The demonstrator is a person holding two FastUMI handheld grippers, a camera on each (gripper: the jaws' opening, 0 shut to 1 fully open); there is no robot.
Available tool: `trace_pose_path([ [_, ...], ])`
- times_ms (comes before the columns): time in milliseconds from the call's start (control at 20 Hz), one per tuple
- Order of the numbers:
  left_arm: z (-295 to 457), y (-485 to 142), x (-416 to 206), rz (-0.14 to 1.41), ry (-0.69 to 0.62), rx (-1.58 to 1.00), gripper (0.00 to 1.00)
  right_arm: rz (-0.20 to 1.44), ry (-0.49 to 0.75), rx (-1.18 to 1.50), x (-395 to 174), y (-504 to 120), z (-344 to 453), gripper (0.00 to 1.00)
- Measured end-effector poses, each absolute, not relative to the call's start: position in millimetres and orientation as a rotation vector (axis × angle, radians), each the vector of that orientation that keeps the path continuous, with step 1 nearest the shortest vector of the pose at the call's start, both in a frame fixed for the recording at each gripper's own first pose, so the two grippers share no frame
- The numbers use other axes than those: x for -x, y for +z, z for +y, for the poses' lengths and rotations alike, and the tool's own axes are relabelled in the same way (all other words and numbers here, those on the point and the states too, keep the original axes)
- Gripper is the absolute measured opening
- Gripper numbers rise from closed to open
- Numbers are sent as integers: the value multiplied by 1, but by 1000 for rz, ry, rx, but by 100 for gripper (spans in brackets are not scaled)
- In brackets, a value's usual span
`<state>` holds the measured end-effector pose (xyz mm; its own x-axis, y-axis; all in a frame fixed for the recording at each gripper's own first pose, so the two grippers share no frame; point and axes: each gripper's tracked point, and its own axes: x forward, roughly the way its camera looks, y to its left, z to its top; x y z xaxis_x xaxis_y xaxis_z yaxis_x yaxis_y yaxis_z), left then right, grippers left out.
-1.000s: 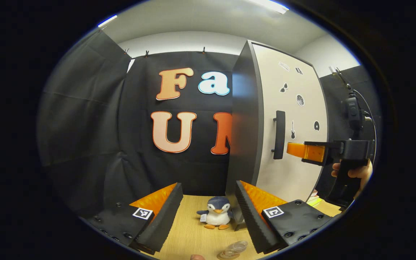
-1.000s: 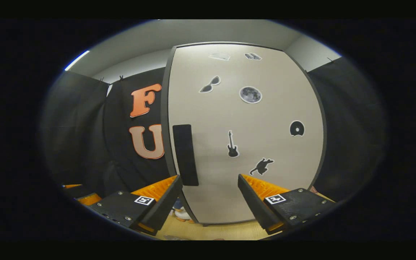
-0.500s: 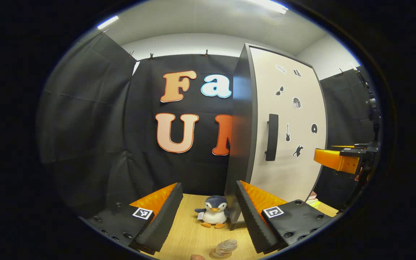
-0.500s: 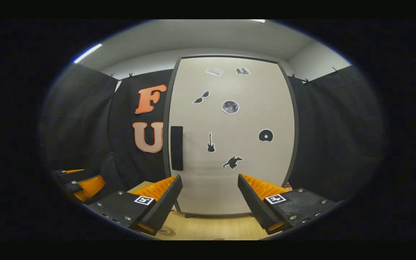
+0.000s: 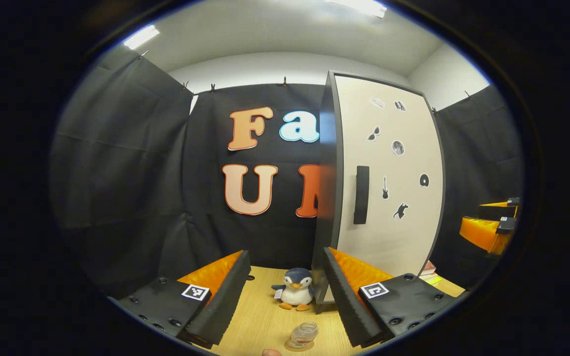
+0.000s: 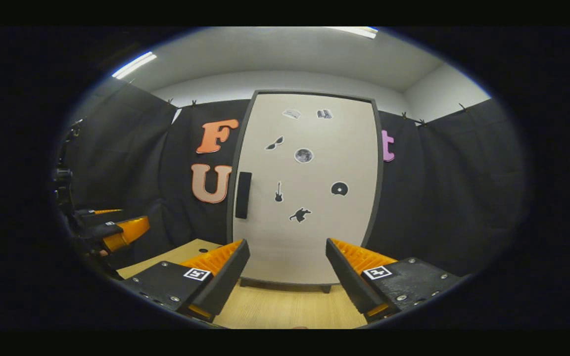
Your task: Open the cabinet door with the right hand, grasp the bottle in the cabinet with the left hand and place it on the coaster, then close the cabinet door with the right hand.
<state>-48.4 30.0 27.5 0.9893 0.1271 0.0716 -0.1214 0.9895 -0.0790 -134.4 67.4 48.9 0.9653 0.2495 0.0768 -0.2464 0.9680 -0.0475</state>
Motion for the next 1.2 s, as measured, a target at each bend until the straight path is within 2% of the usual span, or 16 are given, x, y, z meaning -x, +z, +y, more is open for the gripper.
trace_pose_path([
  [400,20,36,73,-101,101,61,95,-94,285,32,176,37,73,95],
  [1200,29,41,74,-119,5,41,96,-104,203,-11,194,37,95,95],
])
